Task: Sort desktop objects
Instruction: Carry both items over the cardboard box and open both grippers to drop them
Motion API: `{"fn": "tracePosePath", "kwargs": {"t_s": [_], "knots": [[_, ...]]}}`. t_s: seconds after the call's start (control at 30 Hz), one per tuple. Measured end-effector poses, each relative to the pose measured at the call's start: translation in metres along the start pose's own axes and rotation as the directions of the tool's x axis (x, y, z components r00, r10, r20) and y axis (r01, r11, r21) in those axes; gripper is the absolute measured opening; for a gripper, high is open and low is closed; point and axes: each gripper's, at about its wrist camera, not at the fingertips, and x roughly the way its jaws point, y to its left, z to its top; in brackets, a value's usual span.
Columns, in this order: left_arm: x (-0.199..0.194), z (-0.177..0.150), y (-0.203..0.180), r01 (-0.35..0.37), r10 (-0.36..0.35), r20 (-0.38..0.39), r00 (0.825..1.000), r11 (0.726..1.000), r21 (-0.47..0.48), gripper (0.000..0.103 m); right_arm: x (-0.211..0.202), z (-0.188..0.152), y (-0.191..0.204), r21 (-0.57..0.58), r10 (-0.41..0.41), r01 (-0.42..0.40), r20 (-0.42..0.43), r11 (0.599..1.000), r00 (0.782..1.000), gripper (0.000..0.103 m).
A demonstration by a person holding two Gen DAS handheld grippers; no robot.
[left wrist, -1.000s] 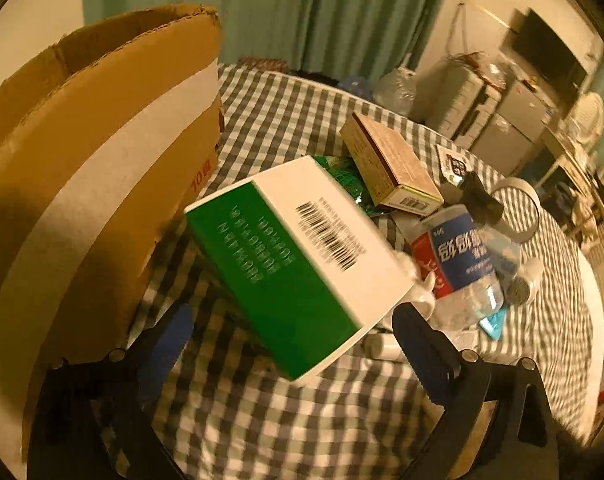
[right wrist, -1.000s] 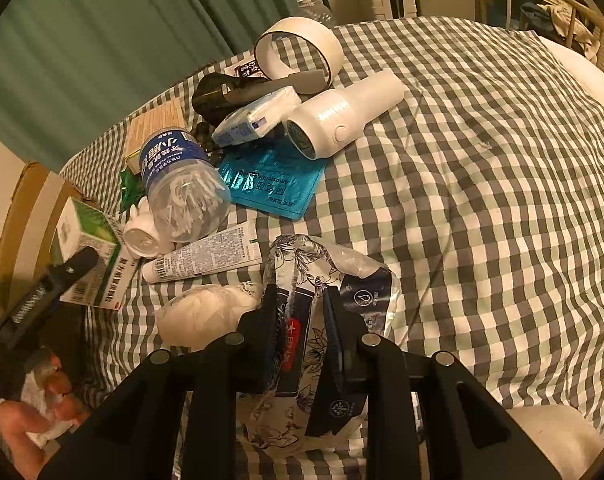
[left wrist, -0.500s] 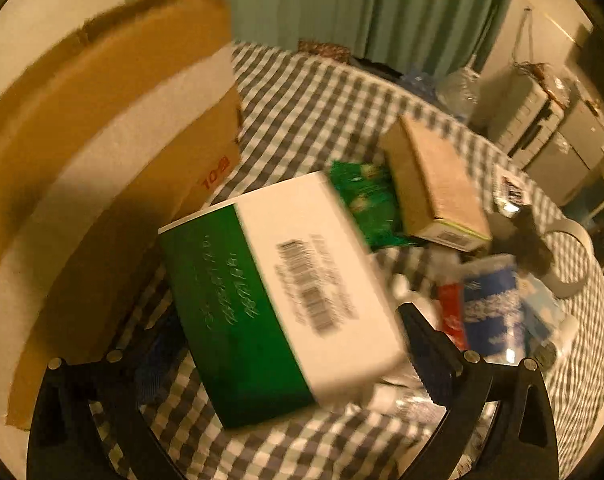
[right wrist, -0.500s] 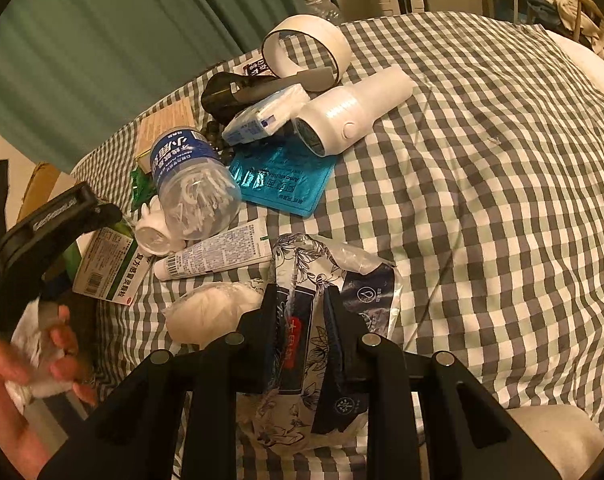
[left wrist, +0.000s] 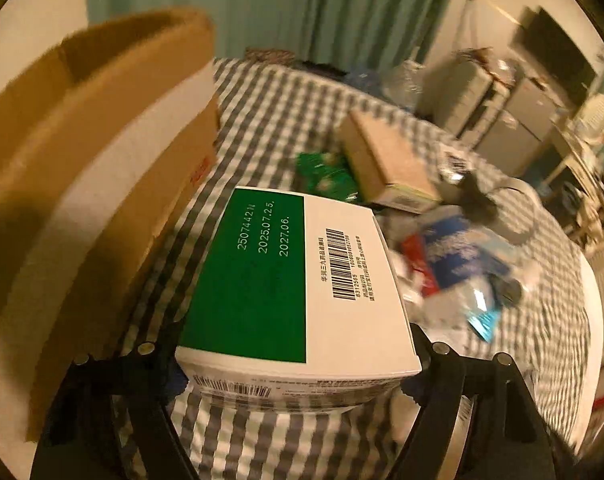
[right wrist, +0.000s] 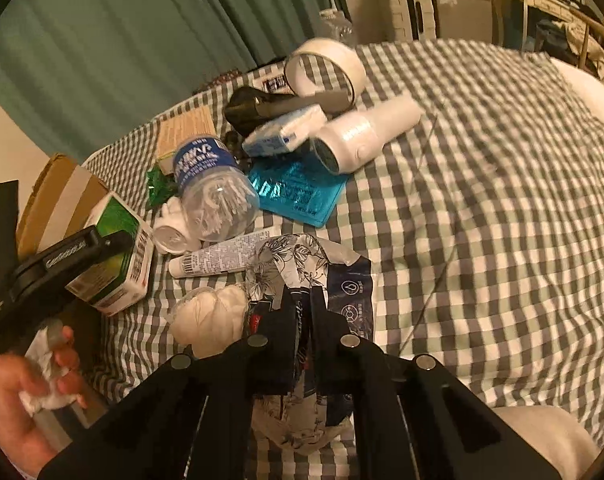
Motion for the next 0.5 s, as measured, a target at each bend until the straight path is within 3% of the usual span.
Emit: {"fn": "tracePosePath", "kwargs": {"t_s": [0.23, 0.5], "knots": [[-0.069, -0.002, -0.017, 0.080, -0.099, 0.137, 0.986, 0.988, 0.135, 0.082, -0.053, 0.001, 0.002, 0.006, -0.044, 0.044, 0.112, 0.999, 0.993, 0.006], [-0.145, 0.009, -0.018, 0.156, -0.210, 0.246, 0.946, 0.963, 0.222, 0.082, -0.118, 0.008, 0.025, -0.017, -0.017, 0.022, 0.227, 1.000, 0.974, 0.006]]}}
